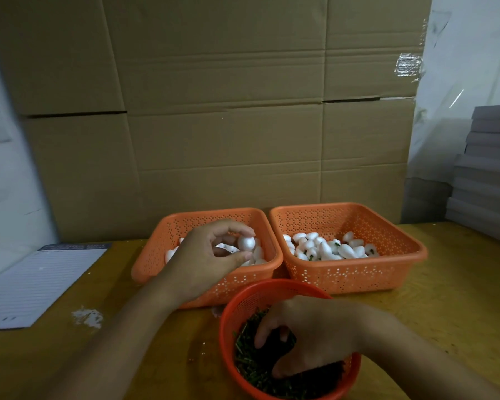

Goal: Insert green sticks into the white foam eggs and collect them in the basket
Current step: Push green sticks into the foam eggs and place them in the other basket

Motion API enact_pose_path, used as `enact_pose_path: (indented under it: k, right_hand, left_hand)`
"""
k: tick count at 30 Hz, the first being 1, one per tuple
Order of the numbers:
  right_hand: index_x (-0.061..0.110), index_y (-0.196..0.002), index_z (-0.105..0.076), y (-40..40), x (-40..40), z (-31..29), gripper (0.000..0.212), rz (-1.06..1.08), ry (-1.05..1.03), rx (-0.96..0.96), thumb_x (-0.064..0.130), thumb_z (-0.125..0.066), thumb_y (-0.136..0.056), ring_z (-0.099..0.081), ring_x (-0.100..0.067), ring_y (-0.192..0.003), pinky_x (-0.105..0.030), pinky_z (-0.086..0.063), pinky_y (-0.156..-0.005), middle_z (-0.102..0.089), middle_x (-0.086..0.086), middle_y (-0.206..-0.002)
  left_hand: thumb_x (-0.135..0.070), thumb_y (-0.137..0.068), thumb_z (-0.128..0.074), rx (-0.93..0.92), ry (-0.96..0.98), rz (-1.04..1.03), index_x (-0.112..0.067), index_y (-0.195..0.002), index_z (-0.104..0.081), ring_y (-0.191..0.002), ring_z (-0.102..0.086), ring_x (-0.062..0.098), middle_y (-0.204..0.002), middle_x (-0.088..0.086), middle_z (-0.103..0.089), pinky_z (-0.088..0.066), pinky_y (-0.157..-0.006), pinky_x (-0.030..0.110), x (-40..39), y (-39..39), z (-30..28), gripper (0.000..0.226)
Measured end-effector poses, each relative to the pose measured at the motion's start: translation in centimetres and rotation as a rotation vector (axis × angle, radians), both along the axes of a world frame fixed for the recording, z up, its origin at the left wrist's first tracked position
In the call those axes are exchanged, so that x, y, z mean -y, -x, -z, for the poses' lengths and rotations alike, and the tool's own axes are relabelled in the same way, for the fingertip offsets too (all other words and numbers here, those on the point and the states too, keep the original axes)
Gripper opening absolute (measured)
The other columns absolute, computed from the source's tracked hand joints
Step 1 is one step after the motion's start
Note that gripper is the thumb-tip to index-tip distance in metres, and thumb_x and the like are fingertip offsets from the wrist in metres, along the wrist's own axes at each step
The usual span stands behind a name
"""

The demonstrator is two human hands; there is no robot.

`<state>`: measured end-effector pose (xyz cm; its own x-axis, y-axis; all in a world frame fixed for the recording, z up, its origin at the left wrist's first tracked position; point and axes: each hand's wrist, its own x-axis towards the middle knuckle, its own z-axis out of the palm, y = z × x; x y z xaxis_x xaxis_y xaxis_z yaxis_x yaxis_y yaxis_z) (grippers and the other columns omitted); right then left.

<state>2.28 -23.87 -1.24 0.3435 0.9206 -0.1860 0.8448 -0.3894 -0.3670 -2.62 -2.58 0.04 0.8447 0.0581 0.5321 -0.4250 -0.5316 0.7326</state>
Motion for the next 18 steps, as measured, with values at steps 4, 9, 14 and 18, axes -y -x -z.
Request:
enact_pose_path:
  k: [4, 9, 14, 18]
  right_hand:
    - [0.038, -0.125, -0.061, -0.09, -0.04, -0.05, 0.042, -0.009, 0.002, 0.006, 0.042, -0.073, -0.085, -0.056, -0.004, -0.102, -0.019, -0.044, -0.08, -0.06, 0.011, -0.113]
    - [0.038, -0.125, -0.061, -0.21, -0.04, 0.16, 0.043, -0.006, -0.005, 0.017, 0.042, -0.074, -0.085, -0.057, -0.003, -0.103, -0.019, -0.045, -0.081, -0.062, 0.01, -0.115]
    - [0.039, -0.123, -0.062, -0.36, -0.14, 0.53, 0.036, 0.007, -0.017, -0.002, 0.042, -0.07, -0.088, -0.058, -0.003, -0.101, -0.022, -0.048, -0.083, -0.062, 0.011, -0.114]
    - [0.035, -0.119, -0.066, -0.49, -0.32, 0.87, 0.029, 0.001, -0.07, 0.018, 0.035, -0.069, -0.09, -0.056, 0.001, -0.093, -0.01, -0.038, -0.071, -0.065, 0.013, -0.112]
  left_hand:
    - [-0.024, -0.088, -0.073, -0.064, 0.218, 0.059, -0.031, -0.112, -0.069, -0.093, -0.074, 0.018, -0.103, 0.003, -0.075, -0.058, -0.072, 0.026, 0.2, 0.16, -0.35, 0.026]
    - [-0.047, -0.083, -0.073, -0.197, 0.519, 0.145, -0.028, -0.108, -0.075, -0.079, -0.071, 0.021, -0.094, 0.012, -0.073, -0.058, -0.07, 0.029, 0.56, 0.61, -0.57, 0.032]
    - [-0.043, -0.084, -0.068, -0.326, 0.75, 0.166, -0.021, -0.081, -0.08, -0.072, -0.07, 0.015, -0.09, 0.012, -0.074, -0.057, -0.062, 0.025, 0.7, 0.72, -0.66, 0.025]
    - [-0.042, -0.084, -0.068, -0.367, 0.828, 0.163, -0.014, -0.09, -0.073, -0.069, -0.069, 0.013, -0.088, 0.011, -0.074, -0.057, -0.059, 0.024, 0.73, 0.49, -0.74, 0.028]
